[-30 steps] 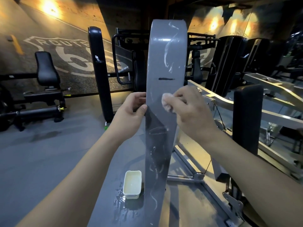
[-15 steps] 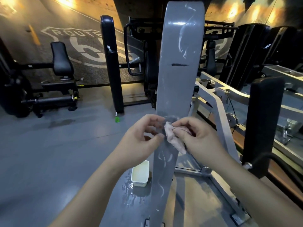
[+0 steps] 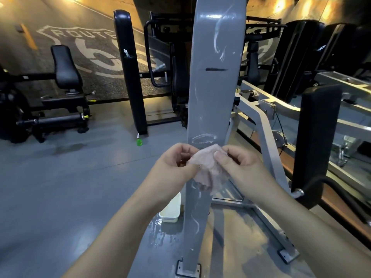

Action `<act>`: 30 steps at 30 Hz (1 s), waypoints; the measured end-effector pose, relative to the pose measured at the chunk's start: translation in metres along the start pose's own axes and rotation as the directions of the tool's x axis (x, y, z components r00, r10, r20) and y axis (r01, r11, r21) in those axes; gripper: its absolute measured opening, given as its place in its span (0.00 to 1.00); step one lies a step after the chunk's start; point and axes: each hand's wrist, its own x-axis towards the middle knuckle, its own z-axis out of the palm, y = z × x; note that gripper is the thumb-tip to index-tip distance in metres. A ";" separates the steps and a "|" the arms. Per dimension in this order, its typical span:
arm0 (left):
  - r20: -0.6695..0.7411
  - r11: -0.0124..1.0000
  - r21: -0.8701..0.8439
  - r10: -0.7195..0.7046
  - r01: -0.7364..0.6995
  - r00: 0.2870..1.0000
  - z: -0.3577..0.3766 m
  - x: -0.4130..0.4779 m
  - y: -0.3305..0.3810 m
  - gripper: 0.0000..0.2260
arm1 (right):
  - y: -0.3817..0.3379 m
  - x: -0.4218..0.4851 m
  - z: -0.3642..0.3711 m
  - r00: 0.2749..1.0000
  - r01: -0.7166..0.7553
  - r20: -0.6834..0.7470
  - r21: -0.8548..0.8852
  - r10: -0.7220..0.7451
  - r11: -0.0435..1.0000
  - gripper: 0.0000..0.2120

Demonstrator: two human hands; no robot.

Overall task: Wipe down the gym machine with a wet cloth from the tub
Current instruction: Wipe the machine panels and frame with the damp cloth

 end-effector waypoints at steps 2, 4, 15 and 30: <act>0.033 0.999 -0.020 -0.026 0.027 0.999 -0.002 -0.001 0.001 0.14 | -0.004 0.001 -0.003 1.000 -0.016 -0.026 0.019 0.016 1.000 0.09; 0.090 0.994 -0.081 -0.063 0.071 0.994 -0.004 -0.001 0.000 0.18 | -0.007 0.002 -0.004 0.998 -0.030 -0.045 0.072 0.033 0.997 0.04; 0.149 0.894 -0.447 0.087 -0.012 0.985 -0.009 -0.001 0.007 0.18 | -0.006 -0.008 0.003 0.998 -0.066 0.014 0.051 0.065 0.997 0.13; -0.057 0.999 -0.036 -0.033 0.031 0.998 -0.004 0.007 0.005 0.08 | -0.001 -0.006 0.010 0.968 -0.248 0.138 0.471 0.207 0.846 0.13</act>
